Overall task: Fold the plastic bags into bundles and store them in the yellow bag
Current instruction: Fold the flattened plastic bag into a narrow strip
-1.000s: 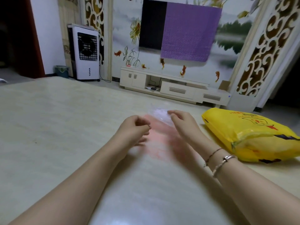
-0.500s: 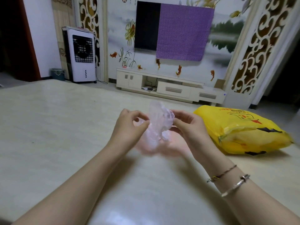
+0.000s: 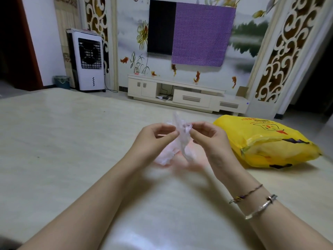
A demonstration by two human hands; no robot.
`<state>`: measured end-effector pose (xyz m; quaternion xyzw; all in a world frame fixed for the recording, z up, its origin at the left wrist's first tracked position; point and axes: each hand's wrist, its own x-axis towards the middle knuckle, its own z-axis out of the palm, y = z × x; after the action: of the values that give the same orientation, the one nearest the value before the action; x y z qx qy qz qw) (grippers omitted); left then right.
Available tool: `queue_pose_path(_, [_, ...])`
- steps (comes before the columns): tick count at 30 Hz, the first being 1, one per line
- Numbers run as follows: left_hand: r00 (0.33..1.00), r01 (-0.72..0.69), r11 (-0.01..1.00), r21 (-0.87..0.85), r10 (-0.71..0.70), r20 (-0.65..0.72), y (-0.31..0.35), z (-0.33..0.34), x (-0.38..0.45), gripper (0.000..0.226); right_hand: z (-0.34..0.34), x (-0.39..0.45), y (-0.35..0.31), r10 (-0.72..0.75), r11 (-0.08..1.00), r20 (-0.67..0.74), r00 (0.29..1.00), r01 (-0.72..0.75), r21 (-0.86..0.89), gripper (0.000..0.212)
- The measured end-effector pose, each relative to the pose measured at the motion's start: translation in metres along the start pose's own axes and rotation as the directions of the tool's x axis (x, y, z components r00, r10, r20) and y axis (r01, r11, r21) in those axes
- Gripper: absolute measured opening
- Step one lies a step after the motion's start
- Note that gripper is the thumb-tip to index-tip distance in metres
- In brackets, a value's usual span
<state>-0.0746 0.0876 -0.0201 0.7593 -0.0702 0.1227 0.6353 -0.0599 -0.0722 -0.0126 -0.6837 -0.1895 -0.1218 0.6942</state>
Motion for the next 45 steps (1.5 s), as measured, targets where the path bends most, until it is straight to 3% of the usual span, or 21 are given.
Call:
queue_pose_path(4, [0.995,0.087,0.968,-0.234,-0.076,0.057,0.005,0.002,-0.002,0.016,0.003,0.0,0.003,0.042,0.998,0.056,0.998,-0.044,0.037,0.016])
queue_pose_path(10, [0.994,0.091,0.94,-0.329,-0.103,-0.021,0.006,0.001,-0.001,0.009,0.001,0.002,0.012,0.085,0.996,0.011,0.996,-0.085,-0.016,0.029])
queue_pose_path(13, [0.994,0.104,0.927,-0.361,-0.106,0.013,0.006,0.002,-0.003,0.01,0.002,-0.001,0.017,0.19,0.981,0.143,0.971,-0.183,-0.059,0.032])
queue_pose_path(16, [0.994,0.103,0.925,-0.366,-0.108,0.008,0.005,0.002,-0.005,0.008,0.006,-0.006,0.018,0.231,0.971,0.215,0.949,-0.238,0.009,0.029])
queue_pose_path(20, [0.989,0.116,0.937,-0.329,-0.141,-0.052,0.001,-0.005,-0.001,0.004,0.006,-0.002,0.013,0.218,0.968,0.061,0.974,-0.224,0.114,0.018])
queue_pose_path(24, [0.963,0.213,0.955,-0.206,-0.241,-0.122,-0.005,-0.014,0.003,0.007,-0.007,0.007,0.019,0.294,0.95,-0.202,0.934,-0.261,0.174,0.021])
queue_pose_path(27, [0.96,0.262,0.965,-0.01,-0.262,-0.099,-0.008,-0.015,0.002,0.006,-0.013,0.009,0.02,0.235,0.966,-0.341,0.91,-0.257,-0.021,0.02])
queue_pose_path(29, [0.97,0.208,0.975,0.078,-0.195,-0.147,-0.01,-0.014,0.002,0.003,-0.014,0.007,0.017,0.215,0.965,-0.294,0.931,-0.249,-0.084,0.02])
queue_pose_path(31, [0.974,0.163,0.986,0.017,-0.159,-0.162,-0.006,-0.014,0.002,0.018,-0.011,0.001,0.011,0.231,0.971,-0.104,0.967,-0.236,-0.042,0.02])
queue_pose_path(34, [0.953,0.304,0.939,-0.163,-0.298,0.061,0.006,-0.014,-0.002,0.039,-0.007,-0.006,0.002,0.182,0.983,0.148,0.972,-0.175,-0.061,0.019])
queue_pose_path(36, [0.914,0.366,0.924,-0.112,-0.334,0.232,0.006,-0.014,-0.006,0.031,-0.006,-0.008,0.0,0.147,0.988,0.191,0.97,-0.133,-0.084,0.019])
queue_pose_path(38, [0.897,0.367,0.926,-0.089,-0.327,0.296,0.0,-0.015,-0.007,0.019,-0.007,-0.007,0.002,0.135,0.989,0.193,0.972,-0.122,-0.081,0.02])
queue_pose_path(41, [0.94,0.299,0.942,-0.155,-0.263,0.215,0.0,-0.015,-0.005,0.012,-0.01,-0.003,0.004,0.151,0.976,0.12,0.981,-0.129,-0.174,0.019])
queue_pose_path(45, [0.985,0.109,0.953,-0.281,-0.141,-0.097,0.001,-0.017,0.002,0.014,-0.017,0.0,0.005,0.32,0.873,0.117,0.94,-0.245,-0.422,0.037])
